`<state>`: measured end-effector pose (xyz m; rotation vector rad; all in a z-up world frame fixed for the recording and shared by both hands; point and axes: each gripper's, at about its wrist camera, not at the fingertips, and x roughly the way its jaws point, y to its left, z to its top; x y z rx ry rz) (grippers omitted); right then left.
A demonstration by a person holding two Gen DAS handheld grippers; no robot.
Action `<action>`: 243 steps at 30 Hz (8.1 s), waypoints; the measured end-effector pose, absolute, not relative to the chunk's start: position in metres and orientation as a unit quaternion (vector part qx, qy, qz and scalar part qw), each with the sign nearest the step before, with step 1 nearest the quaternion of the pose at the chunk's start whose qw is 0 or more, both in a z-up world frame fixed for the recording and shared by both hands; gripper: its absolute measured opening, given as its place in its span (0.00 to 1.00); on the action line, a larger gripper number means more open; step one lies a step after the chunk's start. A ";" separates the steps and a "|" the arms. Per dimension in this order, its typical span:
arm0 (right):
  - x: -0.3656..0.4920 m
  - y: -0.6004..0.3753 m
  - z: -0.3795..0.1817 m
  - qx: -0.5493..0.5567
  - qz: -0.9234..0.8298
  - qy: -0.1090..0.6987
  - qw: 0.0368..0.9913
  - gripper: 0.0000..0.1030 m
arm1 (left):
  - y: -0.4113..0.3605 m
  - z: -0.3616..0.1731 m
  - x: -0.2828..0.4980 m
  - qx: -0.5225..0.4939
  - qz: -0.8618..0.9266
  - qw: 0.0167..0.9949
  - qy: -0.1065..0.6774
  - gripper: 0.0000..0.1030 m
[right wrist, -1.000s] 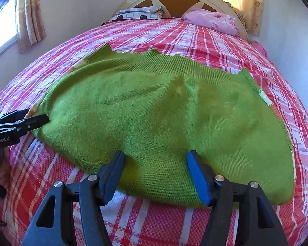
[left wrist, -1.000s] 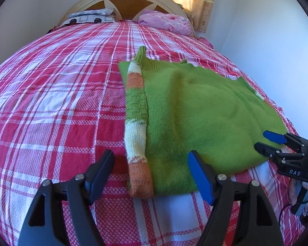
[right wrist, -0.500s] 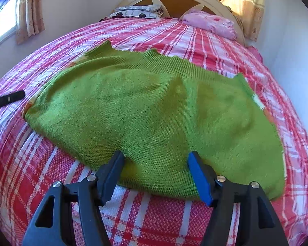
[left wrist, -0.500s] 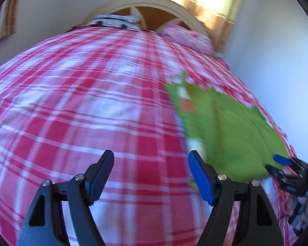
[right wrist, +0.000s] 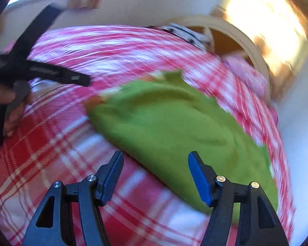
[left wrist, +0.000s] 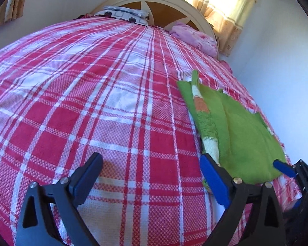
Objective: Fold small clothes
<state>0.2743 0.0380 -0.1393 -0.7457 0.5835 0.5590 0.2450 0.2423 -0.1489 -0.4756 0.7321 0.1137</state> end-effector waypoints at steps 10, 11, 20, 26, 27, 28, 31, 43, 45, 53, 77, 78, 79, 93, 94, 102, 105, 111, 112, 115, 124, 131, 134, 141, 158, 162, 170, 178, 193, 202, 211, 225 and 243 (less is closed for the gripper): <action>0.280 0.093 -0.165 -0.433 0.254 0.264 0.824 0.41 | 0.247 -0.147 0.239 -0.248 0.045 0.905 0.343 0.95; 0.281 0.092 -0.166 -0.430 0.255 0.265 0.825 0.37 | 0.247 -0.147 0.239 -0.248 0.043 0.905 0.343 0.95; 0.275 0.087 -0.162 -0.392 0.262 0.246 0.847 0.23 | 0.251 -0.128 0.281 -0.269 -0.041 0.903 0.333 0.95; 0.280 0.088 -0.163 -0.380 0.262 0.242 0.854 0.23 | 0.232 -0.117 0.336 -0.252 -0.099 0.899 0.344 0.95; 0.281 0.089 -0.165 -0.380 0.260 0.243 0.854 0.23 | 0.228 -0.118 0.346 -0.251 -0.110 0.896 0.349 0.95; 0.281 0.088 -0.165 -0.380 0.259 0.242 0.855 0.23 | 0.226 -0.119 0.355 -0.251 -0.114 0.894 0.354 0.95; 0.280 0.088 -0.164 -0.378 0.257 0.237 0.857 0.23 | 0.222 -0.127 0.380 -0.249 -0.113 0.885 0.376 0.95; 0.275 0.097 -0.175 -0.399 0.239 0.235 0.853 0.23 | 0.233 -0.145 0.420 -0.298 -0.146 0.864 0.379 0.85; 0.273 0.099 -0.177 -0.405 0.237 0.234 0.852 0.23 | 0.232 -0.147 0.426 -0.297 -0.151 0.859 0.389 0.68; 0.255 0.096 -0.172 -0.398 0.245 0.223 0.856 0.12 | 0.247 -0.160 0.428 -0.350 -0.144 0.839 0.391 0.17; 0.277 -0.018 -0.090 -0.154 0.252 0.226 0.928 0.09 | 0.213 -0.102 0.425 -0.411 -0.192 0.848 0.274 0.16; 0.277 -0.023 -0.088 -0.146 0.252 0.228 0.929 0.09 | 0.208 -0.097 0.428 -0.407 -0.195 0.849 0.274 0.16; 0.280 -0.030 -0.086 -0.137 0.251 0.229 0.931 0.09 | 0.204 -0.094 0.430 -0.403 -0.197 0.850 0.275 0.16; 0.299 -0.133 -0.075 -0.030 0.207 0.240 0.948 0.09 | 0.109 -0.055 0.467 -0.353 -0.232 0.856 0.298 0.16; 0.301 -0.142 -0.075 -0.021 0.204 0.243 0.948 0.09 | 0.102 -0.054 0.470 -0.351 -0.234 0.856 0.301 0.16; 0.313 -0.203 -0.083 0.045 0.178 0.264 0.947 0.09 | 0.031 -0.054 0.495 -0.316 -0.251 0.852 0.334 0.16; 0.317 -0.226 -0.093 0.077 0.166 0.280 0.942 0.09 | 0.008 -0.057 0.500 -0.298 -0.254 0.851 0.350 0.16; 0.320 -0.258 -0.113 0.126 0.149 0.304 0.932 0.09 | -0.029 -0.067 0.508 -0.267 -0.258 0.847 0.381 0.16; 0.320 -0.262 -0.115 0.132 0.147 0.307 0.931 0.09 | -0.035 -0.067 0.508 -0.262 -0.259 0.847 0.384 0.16; 0.320 -0.274 -0.123 0.156 0.142 0.316 0.925 0.09 | -0.050 -0.067 0.507 -0.246 -0.262 0.848 0.389 0.16; 0.319 -0.297 -0.144 0.221 0.143 0.341 0.903 0.09 | -0.072 -0.054 0.499 -0.206 -0.261 0.864 0.378 0.25; 0.320 -0.306 -0.150 0.240 0.152 0.345 0.894 0.09 | -0.055 -0.047 0.447 -0.132 -0.233 0.896 0.354 0.46; 0.315 -0.316 -0.149 0.247 0.149 0.345 0.893 0.11 | -0.044 -0.058 0.411 -0.088 -0.205 0.912 0.344 0.51; 0.305 -0.320 -0.093 0.207 0.078 0.277 0.935 0.50 | -0.035 -0.087 0.362 -0.033 -0.152 0.932 0.327 0.65; 0.385 -0.259 -0.121 0.097 0.122 0.376 0.914 0.42 | -0.026 -0.120 0.360 -0.052 -0.141 0.914 0.378 0.82; 0.389 -0.266 -0.130 0.085 0.110 0.387 0.912 0.38 | -0.025 -0.128 0.361 -0.061 -0.141 0.908 0.389 0.87; 0.385 -0.262 -0.103 0.026 0.054 0.360 0.931 0.39 | -0.024 -0.131 0.361 -0.065 -0.135 0.907 0.393 0.93; 0.437 -0.221 -0.093 0.033 0.143 0.391 0.908 0.40 | -0.019 -0.134 0.362 -0.086 -0.145 0.901 0.400 0.93; 0.464 -0.185 -0.087 -0.068 0.129 0.386 0.911 0.33 | -0.018 -0.134 0.361 -0.097 -0.154 0.897 0.402 0.97; 0.497 -0.143 -0.129 -0.051 0.227 0.454 0.860 0.37 | -0.011 -0.132 0.356 -0.125 -0.156 0.896 0.397 0.97; 0.534 -0.240 -0.132 0.091 0.181 0.475 0.856 0.36 | -0.017 -0.132 0.359 -0.111 -0.158 0.895 0.403 1.00; 0.517 -0.349 -0.140 0.193 0.158 0.460 0.852 0.54 | -0.017 -0.134 0.366 -0.111 -0.155 0.892 0.411 1.00; 0.552 -0.362 -0.175 0.345 0.296 0.432 0.779 0.55 | -0.019 -0.136 0.368 -0.103 -0.151 0.892 0.414 1.00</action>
